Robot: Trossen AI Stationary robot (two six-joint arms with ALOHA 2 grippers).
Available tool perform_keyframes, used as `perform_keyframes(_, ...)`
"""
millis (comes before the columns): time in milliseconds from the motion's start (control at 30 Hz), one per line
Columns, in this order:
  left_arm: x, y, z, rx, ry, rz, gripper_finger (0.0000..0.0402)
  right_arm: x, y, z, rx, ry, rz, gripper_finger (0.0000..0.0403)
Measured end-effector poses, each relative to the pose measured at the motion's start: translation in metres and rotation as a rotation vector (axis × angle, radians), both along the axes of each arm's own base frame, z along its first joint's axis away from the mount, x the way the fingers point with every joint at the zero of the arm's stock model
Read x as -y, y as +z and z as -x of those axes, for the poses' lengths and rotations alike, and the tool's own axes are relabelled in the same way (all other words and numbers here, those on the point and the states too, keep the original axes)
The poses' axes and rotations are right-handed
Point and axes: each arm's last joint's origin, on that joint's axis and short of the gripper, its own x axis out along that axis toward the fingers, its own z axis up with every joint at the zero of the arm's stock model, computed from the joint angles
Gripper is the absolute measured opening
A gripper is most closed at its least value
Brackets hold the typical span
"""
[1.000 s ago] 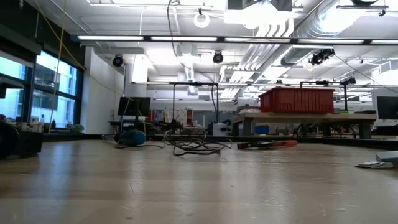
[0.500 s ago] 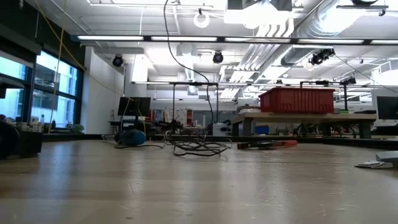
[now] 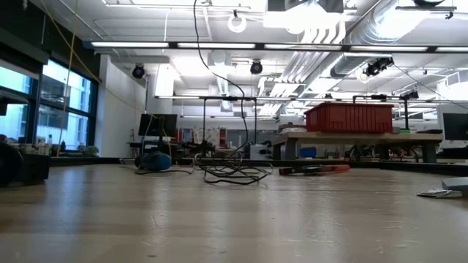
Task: Coil cords
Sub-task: Coil the black wire onto the black spool
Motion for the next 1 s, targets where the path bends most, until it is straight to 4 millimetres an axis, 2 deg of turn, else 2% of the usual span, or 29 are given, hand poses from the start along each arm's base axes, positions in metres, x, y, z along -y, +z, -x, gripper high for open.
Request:
perform_keyframes(333,0.0,0.0,0.0,0.005,-0.009,0.033,0.0,0.009,0.005,-0.001,0.044,-0.032,0.017,0.016)
perform_keyframes(433,0.0,0.0,0.0,0.005,-0.008,0.033,0.0,0.014,0.005,-0.002,0.042,0.009,0.014,0.0178)
perform_keyframes(567,0.0,0.0,0.0,0.006,-0.007,0.033,0.0,0.021,0.003,-0.005,0.047,0.016,0.019,0.018)
perform_keyframes(667,0.0,0.0,0.0,0.002,-0.007,0.034,0.0,0.022,-0.001,-0.008,0.033,0.007,0.02,0.0172)
perform_keyframes(733,0.0,-0.001,0.0,0.001,-0.005,0.035,0.0,0.022,-0.002,-0.009,0.022,0.005,0.037,0.015)
perform_keyframes(833,0.0,-0.001,0.0,0.002,0.001,0.035,0.0,0.02,-0.004,-0.011,0.02,0.003,0.046,0.0097)
perform_keyframes(933,0.0,-0.001,0.0,0.002,0.001,0.049,0.0,0.019,-0.008,-0.013,0.003,-0.014,0.035,0.0027)
perform_keyframes(1000,0.0,-0.001,0.0,0.002,0.0,0.052,0.0,0.017,-0.008,-0.013,0.012,-0.023,0.02,0.001)
